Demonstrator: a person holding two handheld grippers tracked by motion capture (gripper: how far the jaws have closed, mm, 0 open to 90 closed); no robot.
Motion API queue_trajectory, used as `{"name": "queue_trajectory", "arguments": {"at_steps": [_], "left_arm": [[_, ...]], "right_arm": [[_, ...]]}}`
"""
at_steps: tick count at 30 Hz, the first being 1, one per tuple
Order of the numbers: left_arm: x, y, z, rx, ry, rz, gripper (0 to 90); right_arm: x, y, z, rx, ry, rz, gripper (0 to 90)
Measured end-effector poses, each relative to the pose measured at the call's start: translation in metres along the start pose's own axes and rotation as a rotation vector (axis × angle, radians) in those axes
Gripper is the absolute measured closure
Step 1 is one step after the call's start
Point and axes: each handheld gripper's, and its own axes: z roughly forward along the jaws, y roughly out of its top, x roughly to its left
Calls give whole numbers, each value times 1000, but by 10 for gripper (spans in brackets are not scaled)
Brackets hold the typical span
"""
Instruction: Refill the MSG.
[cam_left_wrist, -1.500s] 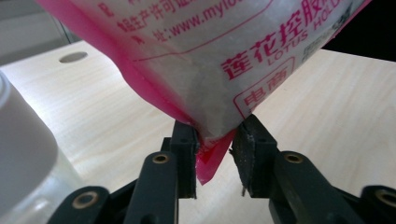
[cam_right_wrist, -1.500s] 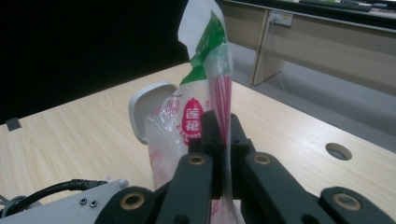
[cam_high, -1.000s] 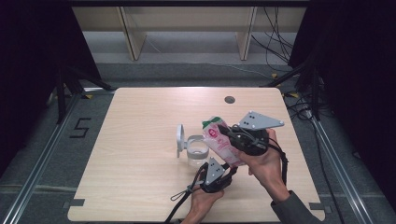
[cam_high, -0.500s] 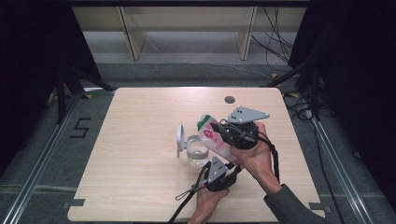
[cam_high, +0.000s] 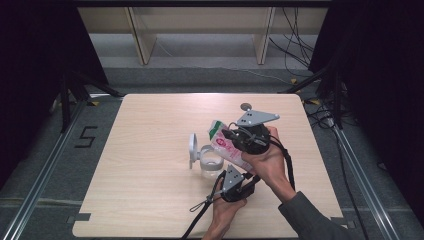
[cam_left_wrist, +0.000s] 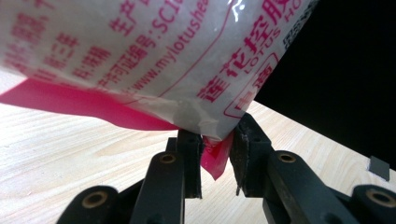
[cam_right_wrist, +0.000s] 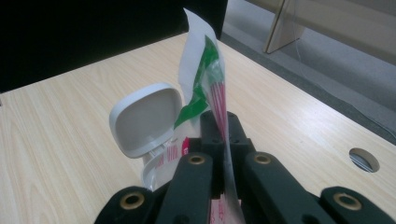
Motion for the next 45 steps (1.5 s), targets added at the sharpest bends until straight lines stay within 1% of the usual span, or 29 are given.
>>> {"name": "queue_trajectory", "arguments": {"at_steps": [1, 2, 9, 10, 11, 12, 13, 15, 16, 17, 18, 19, 20, 21, 23, 26, 27, 28, 30, 31, 33, 34, 35, 36, 38, 39, 40, 41, 45], "left_arm": [[1, 0, 0, -1, -3, -4, 741], [1, 1, 0, -2, -8, -4, 741], [3, 2, 2, -23, -17, -31, 743], [3, 2, 2, -30, -17, -34, 743], [2, 2, 2, -28, -15, -30, 743], [3, 2, 1, -18, -15, -21, 743], [2, 2, 1, -29, -16, -34, 743], [3, 2, 1, -28, -16, -34, 743], [4, 2, 2, -34, -23, -34, 743], [4, 2, 2, -36, -22, -32, 743], [4, 2, 2, -35, -22, -32, 743], [4, 2, 2, -30, -21, -27, 743], [4, 2, 2, -36, -20, -34, 744], [4, 2, 2, -37, -23, -33, 743], [3, 2, 2, -33, -16, -30, 744], [3, 2, 2, -34, -16, -30, 744], [3, 2, 2, -33, -21, -17, 744], [3, 2, 3, -43, -21, -30, 744], [3, 2, 3, -43, -20, -29, 744], [3, 2, 4, -43, -20, -28, 744], [3, 2, 3, -39, -23, -20, 745], [3, 2, 3, -39, -24, -21, 744], [3, 2, 3, -38, -24, -19, 745], [3, 2, 3, -39, -24, -20, 745], [2, 2, 4, -50, -9, -18, 745], [2, 2, 3, -43, -19, -9, 745], [2, 2, 3, -45, -8, -4, 745], [2, 2, 3, -43, -10, -4, 745], [3, 3, 3, -48, -14, -4, 746]], "right_arm": [[0, 1, 1, 8, 5, 3, 900], [0, 2, 3, 8, 6, -12, 900], [3, 7, 10, 23, 5, -15, 900], [3, 8, 10, 43, 13, -20, 900], [3, 8, 10, 43, 8, -23, 900], [2, 9, 11, 41, 7, -49, 900], [2, 9, 12, 43, 8, -39, 900], [2, 10, 14, 44, 12, -41, 900], [2, 10, 15, 44, 15, -57, 900], [4, 10, 16, 43, 9, -25, 900], [5, 10, 17, 45, 9, -25, 900], [4, 10, 18, 46, 13, -48, 900], [4, 10, 18, 57, 16, -44, 900], [5, 10, 18, 62, 17, -26, 900], [4, 11, 19, 61, 29, -51, 900], [3, 10, 19, 46, 5, -53, 900], [3, 10, 19, 49, 7, -55, 900], [4, 11, 19, 55, 12, -46, 900], [3, 11, 19, 59, 18, -53, 900], [5, 10, 20, 68, 23, -38, 900], [4, 11, 21, 50, 13, -67, 900], [5, 11, 21, 61, 21, -50, 900], [4, 11, 20, 67, 26, -50, 900], [5, 11, 20, 70, 29, -31, 900], [4, 11, 22, 57, 22, -65, 900], [4, 11, 22, 63, 29, -65, 900], [4, 11, 21, 68, 32, -49, 900], [5, 11, 20, 63, 28, -31, 900], [5, 12, 20, 68, 30, -39, 900]]}}
